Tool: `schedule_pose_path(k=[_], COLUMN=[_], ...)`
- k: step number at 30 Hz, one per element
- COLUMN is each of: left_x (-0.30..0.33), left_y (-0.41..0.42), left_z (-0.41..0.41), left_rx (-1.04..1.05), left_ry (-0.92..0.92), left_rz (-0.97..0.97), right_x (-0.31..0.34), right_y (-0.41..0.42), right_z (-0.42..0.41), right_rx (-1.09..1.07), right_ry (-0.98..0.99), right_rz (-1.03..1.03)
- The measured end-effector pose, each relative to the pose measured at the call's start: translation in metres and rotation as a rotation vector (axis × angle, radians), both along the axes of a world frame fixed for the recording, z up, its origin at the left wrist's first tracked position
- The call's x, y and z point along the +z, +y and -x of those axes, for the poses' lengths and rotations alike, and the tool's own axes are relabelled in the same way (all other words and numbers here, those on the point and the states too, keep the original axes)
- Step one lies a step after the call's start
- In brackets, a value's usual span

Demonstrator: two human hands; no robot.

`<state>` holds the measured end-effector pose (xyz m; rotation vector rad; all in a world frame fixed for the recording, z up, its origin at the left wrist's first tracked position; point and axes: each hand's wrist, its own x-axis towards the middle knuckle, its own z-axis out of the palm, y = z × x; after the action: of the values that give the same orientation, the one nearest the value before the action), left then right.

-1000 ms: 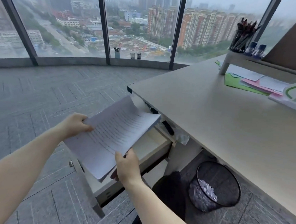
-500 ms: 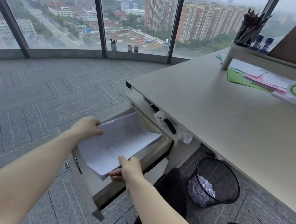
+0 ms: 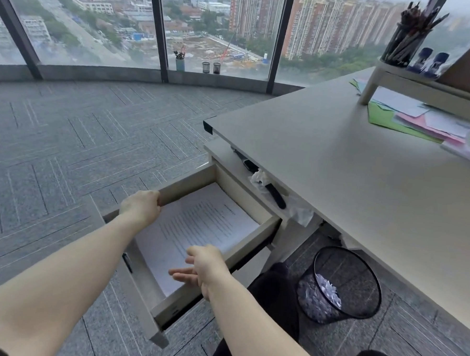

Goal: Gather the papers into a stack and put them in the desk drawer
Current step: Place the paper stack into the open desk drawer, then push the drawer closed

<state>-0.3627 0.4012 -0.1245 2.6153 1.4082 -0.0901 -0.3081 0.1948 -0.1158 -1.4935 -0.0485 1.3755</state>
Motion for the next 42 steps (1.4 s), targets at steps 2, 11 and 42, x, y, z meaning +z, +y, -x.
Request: schedule_pose_path(k=[2,11,42], left_x=[0.001,0.028,-0.023], left_y=[-0.001,-0.01,-0.101], left_z=[0.0,0.025,0.111], left_rx=[0.01,0.068,0.539], left_ry=[-0.027,-0.307,-0.862], left_rz=[-0.043,-0.04,0.319], right_x=[0.003,0.017,0.0], right_y=[-0.004,-0.018,-0.077], right_z=[-0.003,0.002,0.072], right_rx=[0.017,0.264,0.763], right_ry=[-0.019,-0.429,-1.372], right_rz=[-0.038,-0.024,-0.024])
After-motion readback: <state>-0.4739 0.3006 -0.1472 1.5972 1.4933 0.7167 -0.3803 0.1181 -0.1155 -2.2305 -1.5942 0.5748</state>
